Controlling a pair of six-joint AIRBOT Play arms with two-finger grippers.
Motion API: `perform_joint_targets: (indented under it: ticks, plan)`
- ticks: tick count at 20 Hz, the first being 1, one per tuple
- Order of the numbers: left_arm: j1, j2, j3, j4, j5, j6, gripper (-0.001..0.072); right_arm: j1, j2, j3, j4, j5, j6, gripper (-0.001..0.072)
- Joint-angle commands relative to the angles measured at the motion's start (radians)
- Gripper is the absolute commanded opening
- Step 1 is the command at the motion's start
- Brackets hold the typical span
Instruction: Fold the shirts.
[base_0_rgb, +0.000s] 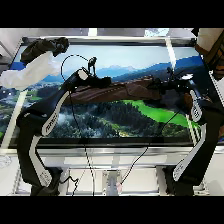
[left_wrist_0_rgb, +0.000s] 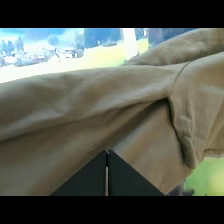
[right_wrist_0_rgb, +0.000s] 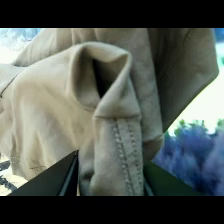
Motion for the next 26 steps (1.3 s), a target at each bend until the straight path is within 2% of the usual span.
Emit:
perform_joint_targets:
  ticks: [1, 2, 3, 4, 7, 10, 13, 18, 24, 26]
  plan:
    - [-0.01, -0.008, 0.001, 0.024, -0.034, -0.001, 0.0012, 0.009, 0.0, 0.001, 0.003, -0.009, 0.0, 0.0357]
    - [-0.015, -0.014, 0.001, 0.033, -0.038, -0.001, 0.0012, 0.009, 0.0, 0.001, 0.008, -0.008, -0.001, 0.0272]
    - [-0.016, -0.024, 0.001, 0.033, -0.04, -0.005, 0.0012, 0.009, 0.0, 0.001, 0.016, 0.0, -0.003, 0.0117]
    - [-0.017, -0.031, 0.001, 0.034, -0.039, -0.019, 0.0013, 0.009, 0.001, 0.001, 0.027, 0.008, -0.019, 0.0031]
    - [-0.017, -0.037, 0.001, 0.072, -0.032, -0.045, 0.0011, 0.009, 0.014, 0.001, 0.102, 0.04, -0.08, 0.0028]
    - [-0.017, -0.04, 0.001, 0.182, -0.048, -0.151, 0.0012, 0.01, 0.04, 0.001, 0.2, 0.053, -0.109, 0.0028]
    - [-0.018, -0.048, 0.001, 0.234, -0.093, -0.184, 0.0011, 0.011, 0.063, 0.001, 0.303, 0.097, -0.149, 0.0027]
    - [-0.021, -0.081, 0.001, 0.258, -0.047, -0.278, 0.0011, 0.078, 0.118, 0.001, 0.322, 0.171, -0.186, 0.0028]
    - [-0.027, -0.103, 0.001, 0.25, -0.077, -0.285, 0.0012, 0.245, 0.166, 0.038, 0.344, 0.168, -0.206, 0.0027]
    - [-0.027, -0.103, 0.009, 0.224, -0.083, -0.283, 0.0012, 0.306, 0.166, 0.08, 0.357, 0.125, -0.205, 0.0027]
